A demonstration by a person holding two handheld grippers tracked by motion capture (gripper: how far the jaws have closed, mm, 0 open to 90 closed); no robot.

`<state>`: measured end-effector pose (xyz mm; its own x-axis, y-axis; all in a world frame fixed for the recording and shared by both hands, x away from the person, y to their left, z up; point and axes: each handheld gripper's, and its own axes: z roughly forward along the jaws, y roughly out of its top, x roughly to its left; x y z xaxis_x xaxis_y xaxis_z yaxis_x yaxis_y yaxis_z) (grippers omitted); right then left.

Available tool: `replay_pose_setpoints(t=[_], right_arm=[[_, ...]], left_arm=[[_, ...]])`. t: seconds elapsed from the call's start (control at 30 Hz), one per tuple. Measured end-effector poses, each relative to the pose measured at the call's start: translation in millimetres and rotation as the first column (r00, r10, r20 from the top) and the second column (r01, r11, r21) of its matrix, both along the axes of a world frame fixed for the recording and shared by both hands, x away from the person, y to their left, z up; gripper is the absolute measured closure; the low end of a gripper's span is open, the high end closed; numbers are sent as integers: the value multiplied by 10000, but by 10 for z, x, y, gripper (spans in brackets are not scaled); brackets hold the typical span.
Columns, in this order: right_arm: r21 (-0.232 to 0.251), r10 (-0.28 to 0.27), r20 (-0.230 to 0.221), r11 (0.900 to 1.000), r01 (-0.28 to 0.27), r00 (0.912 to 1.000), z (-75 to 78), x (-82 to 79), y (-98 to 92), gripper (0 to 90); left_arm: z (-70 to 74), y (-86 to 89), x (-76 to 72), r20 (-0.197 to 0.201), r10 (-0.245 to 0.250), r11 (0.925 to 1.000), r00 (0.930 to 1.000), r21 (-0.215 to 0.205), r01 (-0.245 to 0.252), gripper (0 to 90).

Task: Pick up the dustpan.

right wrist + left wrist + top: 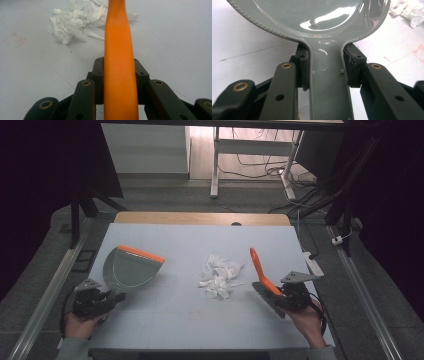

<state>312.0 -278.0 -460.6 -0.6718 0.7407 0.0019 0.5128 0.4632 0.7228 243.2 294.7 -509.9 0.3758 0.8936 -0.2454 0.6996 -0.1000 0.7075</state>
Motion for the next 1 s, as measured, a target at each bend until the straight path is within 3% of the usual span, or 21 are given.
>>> replay_pose_setpoints(t=[0.2,0.6,0.77,1.0], right_arm=[[-26,22,5,10000,-22,10000,2,-1,9,710],[-11,-17,47,10000,17,10000,4,3,-6,710],[-13,-37,74,10000,38,10000,5,-1,-3,710],[-10,-40,110,10000,40,9999,6,-2,0,710]], left_arm=[[42,-45,-16,249,-359,9994,9990,-5,359,617],[83,-196,-22,385,-1060,9942,9936,225,1052,617],[83,-273,-21,351,-1450,9889,9888,386,1436,616],[95,-382,-22,308,-2149,9755,9761,550,2130,617]])
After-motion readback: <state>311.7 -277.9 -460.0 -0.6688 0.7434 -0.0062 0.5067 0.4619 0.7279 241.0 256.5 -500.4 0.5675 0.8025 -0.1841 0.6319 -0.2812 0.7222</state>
